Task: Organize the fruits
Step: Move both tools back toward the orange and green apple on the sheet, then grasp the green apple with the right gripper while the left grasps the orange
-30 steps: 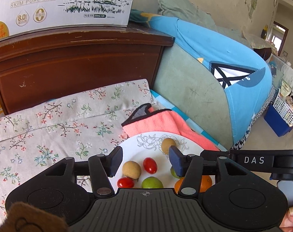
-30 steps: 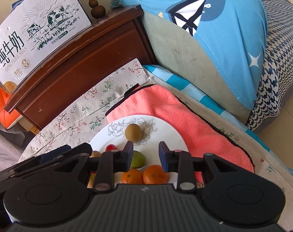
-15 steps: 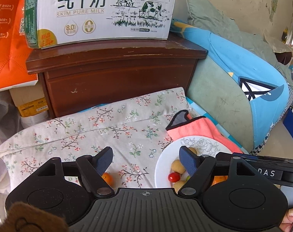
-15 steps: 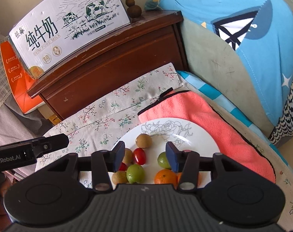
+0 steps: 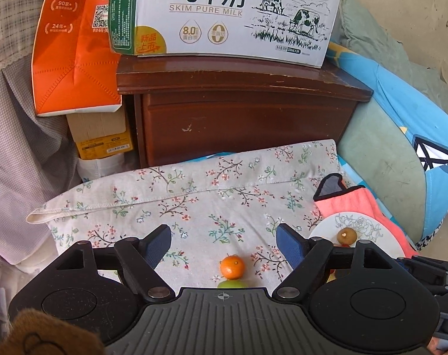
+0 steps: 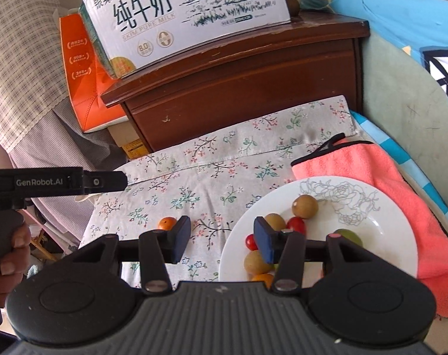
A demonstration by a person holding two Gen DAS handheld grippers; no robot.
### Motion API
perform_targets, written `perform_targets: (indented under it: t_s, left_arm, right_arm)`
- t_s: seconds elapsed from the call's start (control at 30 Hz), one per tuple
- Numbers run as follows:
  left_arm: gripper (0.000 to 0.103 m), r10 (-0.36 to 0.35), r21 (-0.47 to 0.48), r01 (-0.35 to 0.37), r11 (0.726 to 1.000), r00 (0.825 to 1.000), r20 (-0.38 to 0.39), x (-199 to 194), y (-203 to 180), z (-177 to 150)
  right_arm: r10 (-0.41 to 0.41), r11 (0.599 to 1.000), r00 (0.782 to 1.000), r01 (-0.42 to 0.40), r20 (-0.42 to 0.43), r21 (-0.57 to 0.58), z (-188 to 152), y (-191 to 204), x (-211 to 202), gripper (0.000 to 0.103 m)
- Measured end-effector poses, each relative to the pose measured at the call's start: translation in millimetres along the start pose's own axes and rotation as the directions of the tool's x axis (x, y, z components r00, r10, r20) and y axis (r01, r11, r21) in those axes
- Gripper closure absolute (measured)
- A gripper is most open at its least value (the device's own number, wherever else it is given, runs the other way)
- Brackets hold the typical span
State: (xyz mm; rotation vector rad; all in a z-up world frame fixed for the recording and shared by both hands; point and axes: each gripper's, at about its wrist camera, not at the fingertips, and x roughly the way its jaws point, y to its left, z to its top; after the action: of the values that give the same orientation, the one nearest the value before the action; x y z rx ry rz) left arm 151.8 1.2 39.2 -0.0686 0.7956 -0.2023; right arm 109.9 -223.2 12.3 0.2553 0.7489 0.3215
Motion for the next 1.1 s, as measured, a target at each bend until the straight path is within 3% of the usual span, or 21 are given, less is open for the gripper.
perform_targets:
  t_s: [0.3, 0.4, 0.53, 0.8, 0.97, 1.1]
  left_arm:
    - [0.024, 0.026, -0.008, -0.027, 1.0, 0.999, -0.038, 6.1, 20.2, -4.7]
    - [0.024, 0.044, 0.0, -0.044, 0.999, 0.998, -0.041, 6.4, 25.0, -6.4]
    - [0.024, 0.068, 0.012, -0.067, 0.998, 0.996, -0.051, 10.4, 28.3, -8.6]
    - [0.024, 0.083, 0.003, -0.083, 0.997, 0.995, -0.056, 11.6, 30.5, -9.4]
    - [0.024, 0.089, -0.002, -0.089, 0.996, 0.994, -0.062, 13.0, 31.4, -9.5]
    - [0.024, 0.087, 0.0, -0.087, 0.996, 0.994, -0.071, 15.0, 30.8, -10.7]
  right_arm:
    - [0.074, 0.995, 0.994, -0.078, -0.078, -0.057, -18.2, 42.4, 40.7, 0.054]
    - [0.067, 0.996, 0.993, -0.073, -0.097, -0.058, -24.6, 48.7, 51.7, 0.053]
    - [0.045, 0.997, 0.994, -0.051, -0.097, -0.059, -31.1, 54.9, 60.8, 0.042]
    - [0.029, 0.997, 0.995, -0.036, -0.093, -0.072, -35.9, 67.5, 79.6, 0.042]
    - [0.01, 0.995, 0.996, -0.019, -0.091, -0.093, -39.9, 74.6, 90.8, 0.042]
    - [-0.014, 0.994, 0.997, 0.005, -0.079, -0.114, -42.4, 77.2, 97.9, 0.056]
